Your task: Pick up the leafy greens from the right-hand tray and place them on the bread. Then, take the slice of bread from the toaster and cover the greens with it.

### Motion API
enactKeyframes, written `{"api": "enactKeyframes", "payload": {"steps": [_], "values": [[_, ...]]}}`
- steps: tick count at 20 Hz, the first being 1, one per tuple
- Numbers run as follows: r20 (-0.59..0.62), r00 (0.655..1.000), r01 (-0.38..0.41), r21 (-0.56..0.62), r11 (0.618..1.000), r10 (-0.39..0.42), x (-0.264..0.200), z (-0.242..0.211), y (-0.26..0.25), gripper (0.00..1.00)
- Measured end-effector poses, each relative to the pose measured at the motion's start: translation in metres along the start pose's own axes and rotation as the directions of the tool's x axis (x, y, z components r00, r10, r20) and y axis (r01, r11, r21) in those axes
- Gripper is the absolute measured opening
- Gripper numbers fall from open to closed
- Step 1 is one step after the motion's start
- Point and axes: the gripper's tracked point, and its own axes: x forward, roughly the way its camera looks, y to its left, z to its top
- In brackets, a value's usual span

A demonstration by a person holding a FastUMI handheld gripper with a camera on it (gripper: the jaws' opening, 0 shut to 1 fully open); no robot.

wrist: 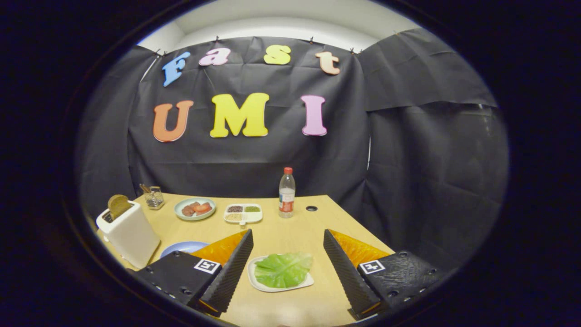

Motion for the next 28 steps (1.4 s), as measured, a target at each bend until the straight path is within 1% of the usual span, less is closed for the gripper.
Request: {"api": "enactKeyframes", "payload": {"steps": [3,6,10,12,14,16,18,19,21,22,23,24,28], "values": [[-0.086,0.996,-0.014,0.024,1.000,0.016,0.031,-0.030,-0.003,0.95],[-0.183,0.983,-0.009,0.018,1.000,0.012,0.062,-0.064,-0.006,0.95],[-0.318,0.947,-0.044,0.023,0.999,0.049,0.095,-0.102,0.002,0.96],[-0.357,0.931,-0.066,0.019,0.998,0.068,0.105,-0.110,0.009,0.95],[-0.395,0.916,-0.078,0.011,0.997,0.076,0.109,-0.120,0.015,0.88],[-0.455,0.887,-0.095,0.001,0.995,0.085,0.116,-0.138,0.022,0.81],[-0.515,0.849,-0.140,-0.011,0.990,0.114,0.116,-0.155,0.031,0.76],[-0.559,0.821,-0.151,-0.015,0.989,0.117,0.115,-0.167,0.032,0.72],[-0.550,0.828,-0.139,-0.011,0.990,0.110,0.116,-0.161,0.030,0.70],[-0.566,0.818,-0.133,-0.007,0.991,0.106,0.114,-0.163,0.029,0.68],[-0.561,0.821,-0.129,0.001,0.992,0.107,0.113,-0.163,0.030,0.67],[-0.565,0.818,-0.125,0.007,0.992,0.108,0.113,-0.165,0.030,0.68],[-0.571,0.815,-0.125,-0.012,0.992,0.096,0.114,-0.164,0.032,0.59]]}}
